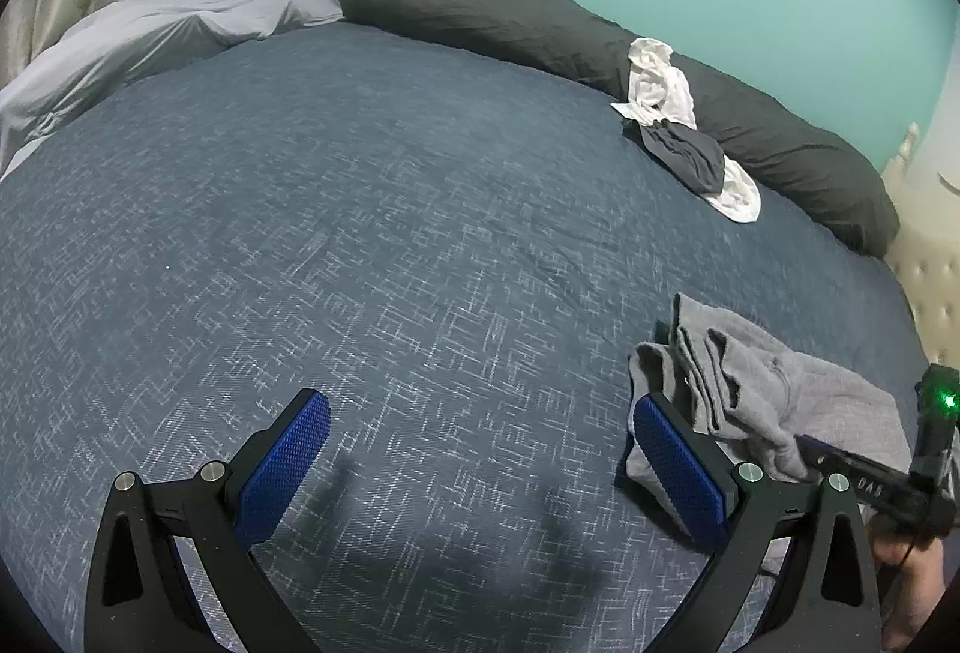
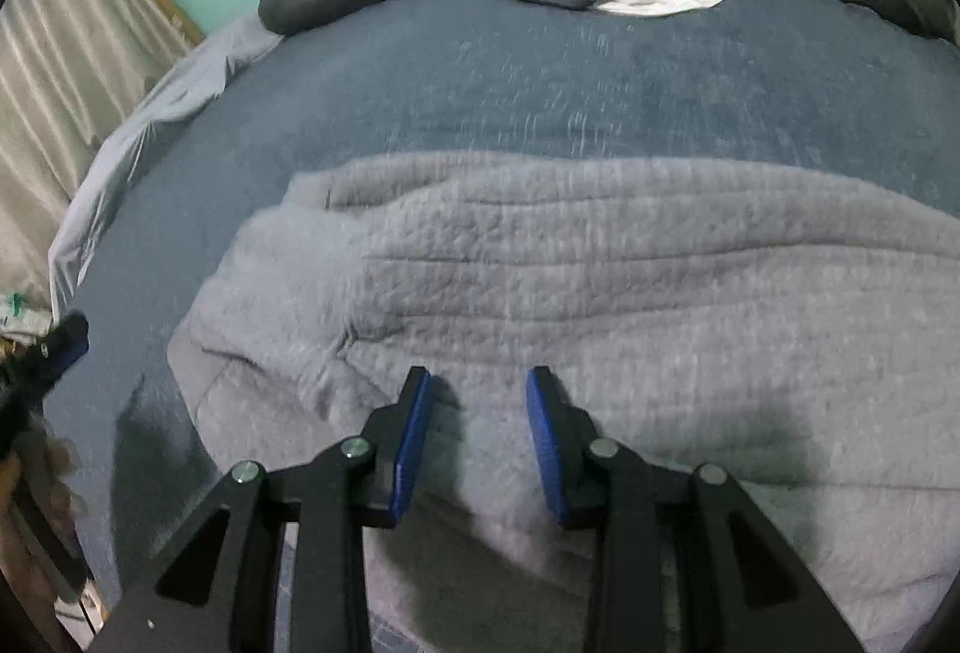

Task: Fold clothes

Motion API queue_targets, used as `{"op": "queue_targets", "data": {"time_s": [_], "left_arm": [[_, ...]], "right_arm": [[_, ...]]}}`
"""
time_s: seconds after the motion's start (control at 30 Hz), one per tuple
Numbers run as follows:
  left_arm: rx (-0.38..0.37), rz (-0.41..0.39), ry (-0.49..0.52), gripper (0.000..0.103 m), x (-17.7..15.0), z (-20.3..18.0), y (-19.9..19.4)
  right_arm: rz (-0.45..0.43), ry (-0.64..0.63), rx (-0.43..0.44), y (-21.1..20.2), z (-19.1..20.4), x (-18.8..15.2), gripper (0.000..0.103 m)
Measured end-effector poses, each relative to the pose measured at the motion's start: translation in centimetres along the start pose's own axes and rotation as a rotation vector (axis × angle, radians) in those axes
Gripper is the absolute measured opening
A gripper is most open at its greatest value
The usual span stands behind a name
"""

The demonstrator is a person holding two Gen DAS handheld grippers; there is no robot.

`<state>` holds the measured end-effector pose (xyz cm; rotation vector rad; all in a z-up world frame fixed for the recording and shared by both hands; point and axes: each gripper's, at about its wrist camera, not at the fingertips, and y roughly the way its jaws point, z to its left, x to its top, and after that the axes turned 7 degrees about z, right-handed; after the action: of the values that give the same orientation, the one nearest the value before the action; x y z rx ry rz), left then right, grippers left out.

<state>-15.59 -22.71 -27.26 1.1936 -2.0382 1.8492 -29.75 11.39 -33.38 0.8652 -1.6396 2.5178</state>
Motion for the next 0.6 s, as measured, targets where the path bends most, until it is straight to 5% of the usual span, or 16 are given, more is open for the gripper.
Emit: {"op": "queue_targets", "data": {"time_s": [0.2, 0.3, 0.6], "left_arm": [[-0.007, 0.001, -0.001, 0.103, -0.1, -0.4, 0.1], [-0.009, 0.004, 0.003, 0.103, -0.2, -0.6, 0.1], [-0.041, 0.015, 0.007, 0.103, -0.3, -0.4, 0.2]], "right_arm": [[-0.066, 0.039, -0.002, -1.6, -0.5, 0.3, 0.033], [0.054, 0.018, -0.031, 0.5, -0.2, -0.1, 0.033], [-0.101, 0.104, 0.019, -4.0, 0.0, -2.2, 0.033]]}}
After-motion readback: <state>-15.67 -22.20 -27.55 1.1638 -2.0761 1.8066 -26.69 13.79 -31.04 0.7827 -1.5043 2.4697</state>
